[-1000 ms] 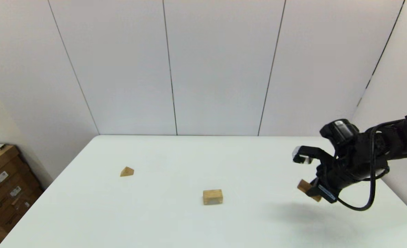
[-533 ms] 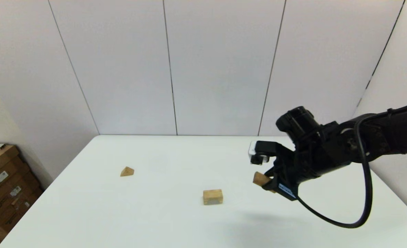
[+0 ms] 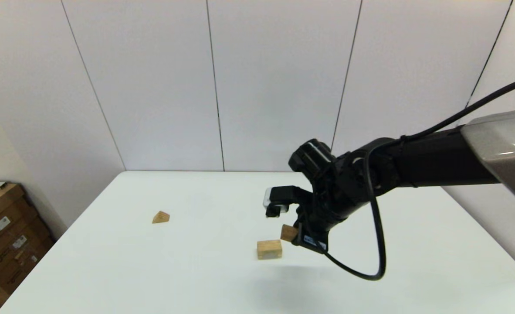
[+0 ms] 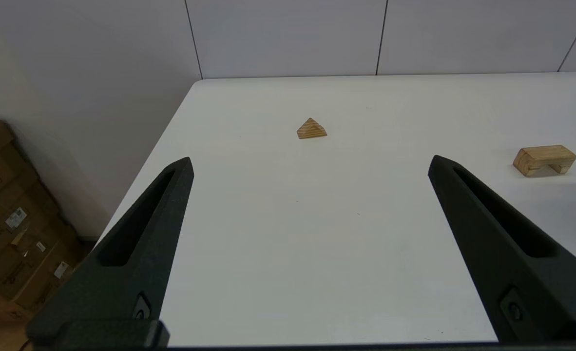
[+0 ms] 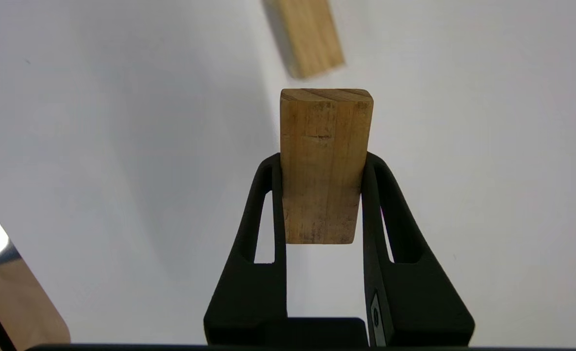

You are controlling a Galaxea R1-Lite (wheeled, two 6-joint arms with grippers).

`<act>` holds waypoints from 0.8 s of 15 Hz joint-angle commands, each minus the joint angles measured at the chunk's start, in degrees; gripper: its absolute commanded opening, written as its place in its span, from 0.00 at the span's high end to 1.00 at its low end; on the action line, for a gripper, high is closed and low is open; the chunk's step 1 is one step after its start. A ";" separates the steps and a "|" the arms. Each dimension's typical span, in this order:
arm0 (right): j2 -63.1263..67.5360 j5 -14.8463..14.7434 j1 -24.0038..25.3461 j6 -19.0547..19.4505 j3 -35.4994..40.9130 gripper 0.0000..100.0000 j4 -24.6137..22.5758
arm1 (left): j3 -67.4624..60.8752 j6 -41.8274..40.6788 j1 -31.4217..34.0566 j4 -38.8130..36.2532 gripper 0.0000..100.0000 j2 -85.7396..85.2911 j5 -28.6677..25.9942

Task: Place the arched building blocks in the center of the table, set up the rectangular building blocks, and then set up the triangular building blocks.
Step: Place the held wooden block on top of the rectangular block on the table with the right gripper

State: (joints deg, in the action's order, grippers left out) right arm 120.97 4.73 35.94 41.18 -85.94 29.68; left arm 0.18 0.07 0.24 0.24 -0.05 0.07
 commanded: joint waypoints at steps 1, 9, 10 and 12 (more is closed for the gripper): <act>8.14 -0.86 3.17 0.57 -8.36 1.00 4.86 | -0.01 0.01 0.02 0.02 0.00 0.05 0.01; 15.35 -0.95 5.19 0.48 -18.29 1.00 10.22 | -0.01 0.01 0.02 0.02 0.00 0.05 0.01; 16.05 -0.95 5.11 0.48 -20.05 1.00 11.45 | -0.01 0.01 0.02 0.02 0.00 0.05 0.01; 17.64 -1.04 4.84 0.48 -24.01 1.00 14.79 | -0.01 0.01 0.02 0.02 0.00 0.05 0.01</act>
State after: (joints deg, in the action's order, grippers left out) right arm 136.33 3.68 41.01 41.40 -106.14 41.70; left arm 0.24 0.07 0.24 0.24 -0.05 0.07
